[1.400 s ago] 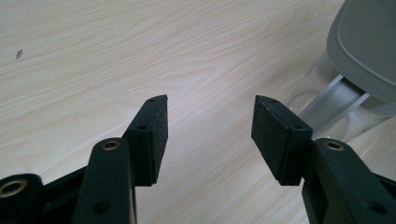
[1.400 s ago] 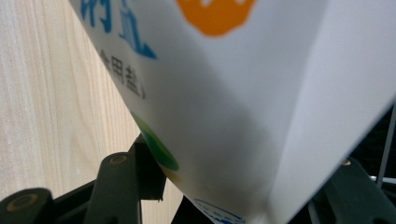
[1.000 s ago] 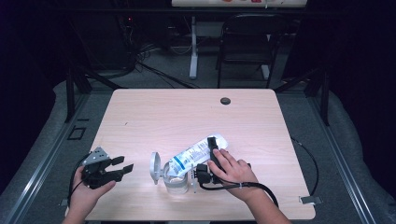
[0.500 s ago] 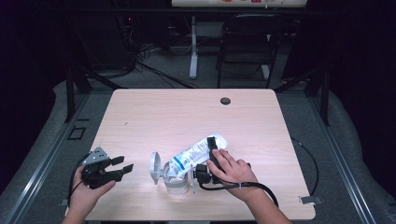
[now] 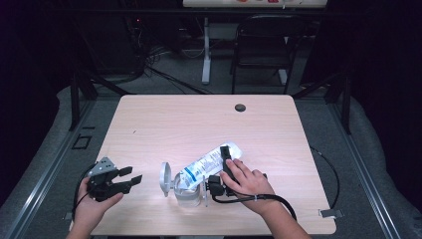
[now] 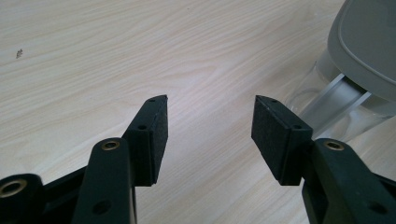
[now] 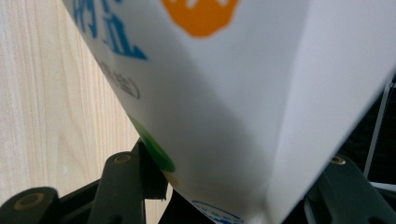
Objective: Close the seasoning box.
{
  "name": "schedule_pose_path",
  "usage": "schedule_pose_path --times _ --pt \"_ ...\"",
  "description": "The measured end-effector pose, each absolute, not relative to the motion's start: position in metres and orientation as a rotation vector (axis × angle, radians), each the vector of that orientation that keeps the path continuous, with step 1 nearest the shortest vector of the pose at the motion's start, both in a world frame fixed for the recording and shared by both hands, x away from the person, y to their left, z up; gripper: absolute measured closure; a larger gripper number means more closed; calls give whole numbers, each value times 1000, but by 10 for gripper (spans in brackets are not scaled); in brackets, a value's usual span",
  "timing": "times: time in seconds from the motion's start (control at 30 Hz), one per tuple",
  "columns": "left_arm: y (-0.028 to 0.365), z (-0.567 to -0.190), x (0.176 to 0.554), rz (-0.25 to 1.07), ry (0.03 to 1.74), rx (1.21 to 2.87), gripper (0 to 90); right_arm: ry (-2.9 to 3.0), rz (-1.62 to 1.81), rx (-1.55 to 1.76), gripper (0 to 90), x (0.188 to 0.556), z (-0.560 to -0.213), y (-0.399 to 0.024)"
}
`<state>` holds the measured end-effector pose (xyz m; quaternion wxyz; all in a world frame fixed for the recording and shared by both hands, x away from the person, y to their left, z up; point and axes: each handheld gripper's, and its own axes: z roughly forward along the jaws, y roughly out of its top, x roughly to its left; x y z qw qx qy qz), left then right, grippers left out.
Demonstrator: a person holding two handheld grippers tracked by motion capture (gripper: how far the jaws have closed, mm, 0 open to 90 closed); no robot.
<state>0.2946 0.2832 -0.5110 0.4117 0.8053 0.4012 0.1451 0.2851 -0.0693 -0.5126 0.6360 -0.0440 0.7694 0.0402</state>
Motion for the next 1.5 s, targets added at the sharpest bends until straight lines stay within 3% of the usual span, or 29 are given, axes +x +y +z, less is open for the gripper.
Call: schedule_pose_path --times 1.5 --pt "284 -511 295 365 1013 2019 466 1744 86 -117 496 285 -503 -73"
